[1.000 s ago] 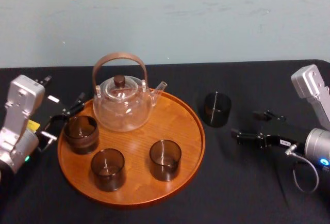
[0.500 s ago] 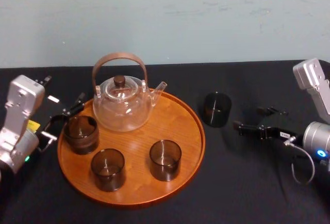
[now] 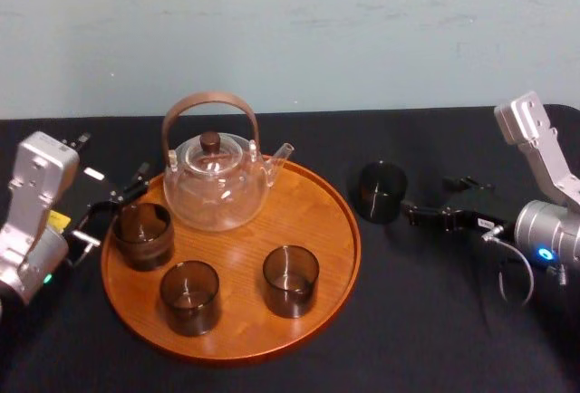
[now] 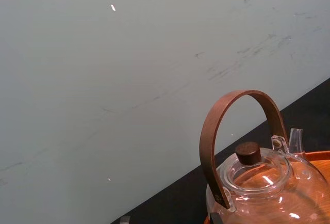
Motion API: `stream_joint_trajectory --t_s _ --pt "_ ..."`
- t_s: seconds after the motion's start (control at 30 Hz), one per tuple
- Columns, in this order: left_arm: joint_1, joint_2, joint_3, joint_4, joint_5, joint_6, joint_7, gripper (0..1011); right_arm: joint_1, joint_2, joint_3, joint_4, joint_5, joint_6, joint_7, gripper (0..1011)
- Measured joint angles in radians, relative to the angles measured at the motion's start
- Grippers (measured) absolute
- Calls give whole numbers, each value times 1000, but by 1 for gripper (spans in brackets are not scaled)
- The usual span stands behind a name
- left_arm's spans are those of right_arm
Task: Pick up the glass from the table and place it on the tray.
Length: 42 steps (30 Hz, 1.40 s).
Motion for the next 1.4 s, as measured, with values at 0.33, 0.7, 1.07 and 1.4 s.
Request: stream_joint_trajectory --t_s 0.33,0.7,1.07,1.4 --pt "0 0 0 0 0 0 0 1001 32 -28 -13 33 -37 2 9 1002" --pt "0 0 0 0 0 0 0 1001 47 -49 -18 52 -58 6 24 1002" --pt "0 0 0 0 0 0 0 1001 80 -76 -29 93 -79 4 40 1002" --pt "0 0 0 0 0 0 0 1001 111 -101 -45 127 -100 2 53 1002"
